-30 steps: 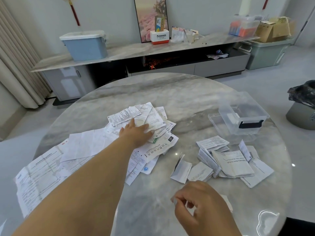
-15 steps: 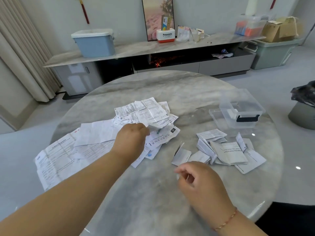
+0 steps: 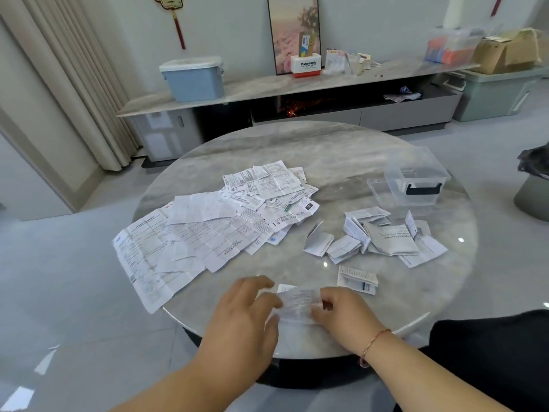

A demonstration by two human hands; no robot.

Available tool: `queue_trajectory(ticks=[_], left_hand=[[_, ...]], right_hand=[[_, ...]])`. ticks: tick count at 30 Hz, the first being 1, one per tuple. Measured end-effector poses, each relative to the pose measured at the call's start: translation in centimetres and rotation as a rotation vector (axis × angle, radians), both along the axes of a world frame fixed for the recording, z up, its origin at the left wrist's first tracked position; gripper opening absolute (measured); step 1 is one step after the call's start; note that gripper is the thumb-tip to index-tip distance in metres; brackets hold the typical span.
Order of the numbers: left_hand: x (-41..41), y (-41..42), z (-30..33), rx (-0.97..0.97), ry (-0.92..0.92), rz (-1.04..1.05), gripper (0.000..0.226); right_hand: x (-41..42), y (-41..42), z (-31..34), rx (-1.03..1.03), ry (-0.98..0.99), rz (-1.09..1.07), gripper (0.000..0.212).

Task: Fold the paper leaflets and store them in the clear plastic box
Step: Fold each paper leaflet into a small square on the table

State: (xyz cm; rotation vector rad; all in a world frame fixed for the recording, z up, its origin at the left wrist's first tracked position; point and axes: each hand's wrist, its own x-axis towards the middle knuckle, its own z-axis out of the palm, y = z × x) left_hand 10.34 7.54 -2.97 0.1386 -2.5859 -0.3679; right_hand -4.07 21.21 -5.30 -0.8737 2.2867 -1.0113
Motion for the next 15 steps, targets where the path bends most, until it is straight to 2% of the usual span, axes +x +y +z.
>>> queue_trajectory(ticks=[4,6,8,10,11,12,14,15], left_hand=[[1.0,1.6,-2.4,-0.051,-0.194,-0.022,0.04],[0.2,2.0,-3.6,0.026,-0.25,0.032,0.049],[-0.7,2.6,-3.9,0.058,-0.283,0.093,0.047],[-1.1,3.1,-4.2,0.04,-0.248,0.122,0.03],[-1.2,3.2,-4.3,0.037,-0.221,0.128,0.021],[-1.2,3.1,-4.3,0.039,-0.202,0.123,0.016],[-0.9,2.8,-4.4,0.067,-0.173,0.109,0.013],[-0.7,2.6,-4.6,0.097,-0.162,0.095,0.011]], right_hand=[[-0.2,0.1,-0.3,0.067,-0.085,-0.204,0.009],[0.3,0.0,-0.2,0.023,-0.249,-0.346,0.013],[1.2,0.2,0.3,-0.067,-0.533,-0.453,0.012],[2.2,0.5,0.9,-0.119,-0.702,-0.464,0.011],[2.4,0.6,1.2,-0.117,-0.677,-0.454,0.018],[2.3,0.8,1.5,-0.088,-0.553,-0.445,0.032],[1.5,1.6,2.4,0.039,-0.093,-0.245,0.065],[1.0,2.1,3.1,0.066,0.04,-0.065,0.076]])
